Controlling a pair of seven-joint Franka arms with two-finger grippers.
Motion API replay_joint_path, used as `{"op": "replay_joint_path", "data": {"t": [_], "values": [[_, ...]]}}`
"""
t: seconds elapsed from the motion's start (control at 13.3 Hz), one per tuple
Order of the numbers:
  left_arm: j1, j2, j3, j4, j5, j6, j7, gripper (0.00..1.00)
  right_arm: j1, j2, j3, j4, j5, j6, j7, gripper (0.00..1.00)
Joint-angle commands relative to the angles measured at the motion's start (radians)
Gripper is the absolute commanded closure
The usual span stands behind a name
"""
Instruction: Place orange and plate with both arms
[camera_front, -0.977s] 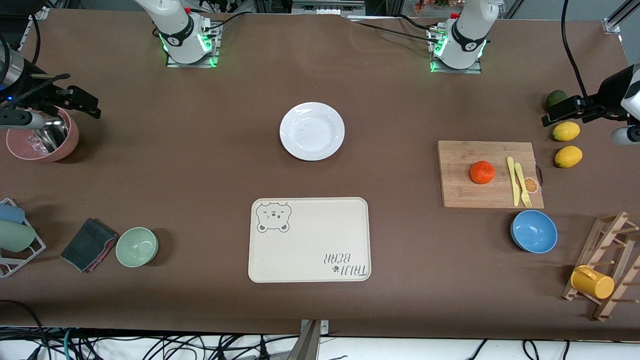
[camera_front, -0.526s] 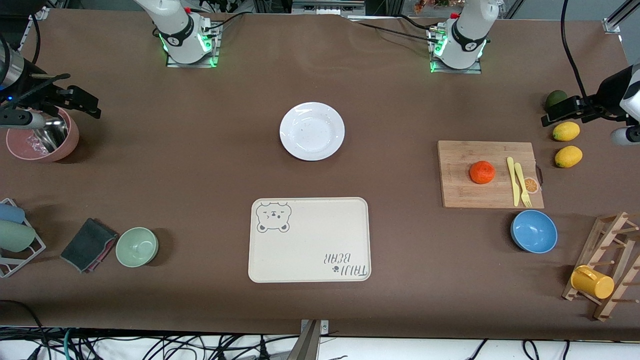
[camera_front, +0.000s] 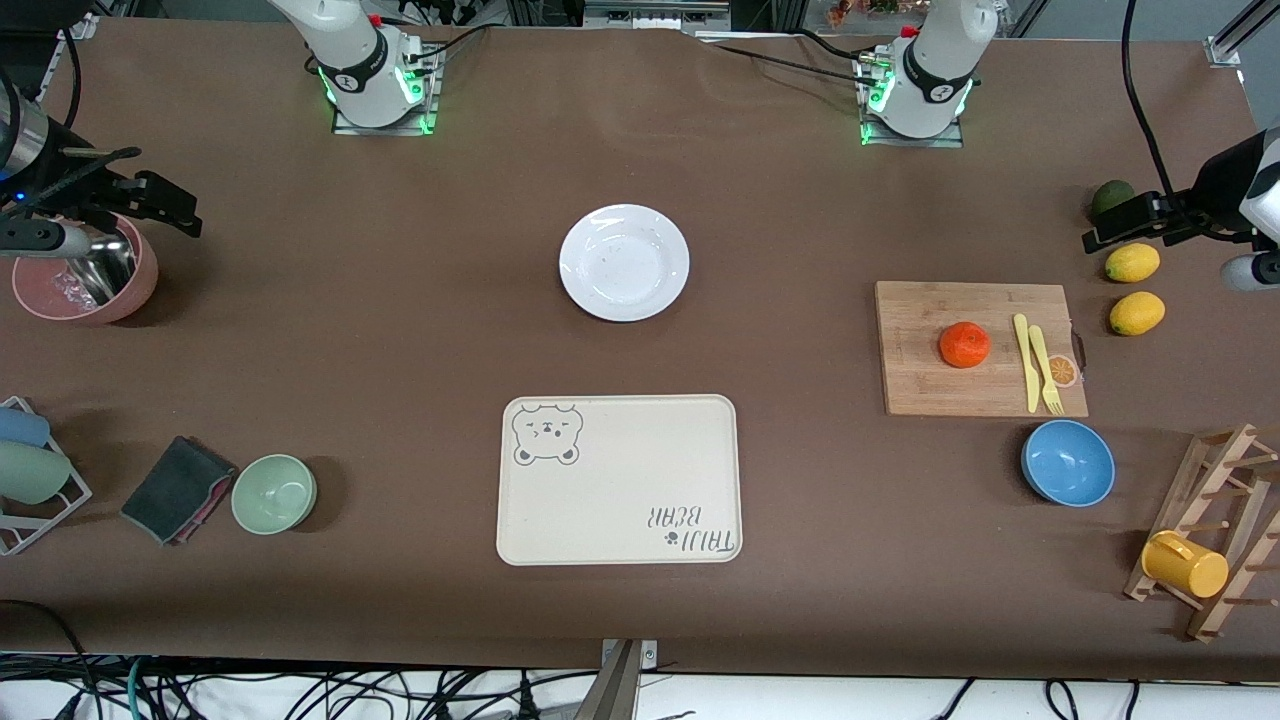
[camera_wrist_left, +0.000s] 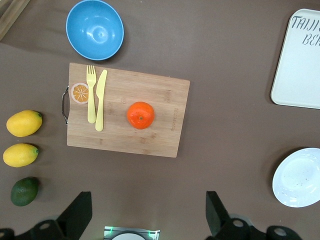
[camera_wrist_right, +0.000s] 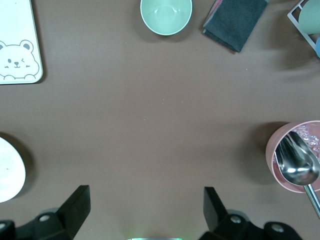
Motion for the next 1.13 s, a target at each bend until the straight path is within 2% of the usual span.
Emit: {"op": "replay_joint_path", "data": {"t": [0.0, 0.3, 0.68, 0.9, 1.05], "values": [[0.006, -0.010, -0.006, -0.005, 0.009, -0.006, 0.014, 0.00, -0.002, 0.000, 0.000, 0.016, 0.014, -0.016, -0.009, 0.00], [0.006, -0.003, -0.004, -0.014, 0.009, 0.007, 0.014, 0.00, -0.002, 0.000, 0.000, 0.017, 0.014, -0.016, -0.011, 0.00], [0.010, -0.004, -0.003, -0.206, 0.016, 0.230, 0.019, 0.00, -0.002, 0.000, 0.002, 0.016, 0.014, -0.018, -0.009, 0.00], [0.016, 0.009, -0.004, -0.333, 0.014, 0.410, 0.021, 0.00, -0.002, -0.001, 0.000, 0.014, 0.014, -0.019, -0.011, 0.00], [0.006, 0.072, -0.006, -0.341, 0.009, 0.445, 0.025, 0.00, -0.002, 0.000, 0.000, 0.014, 0.014, -0.019, -0.011, 0.00]]}}
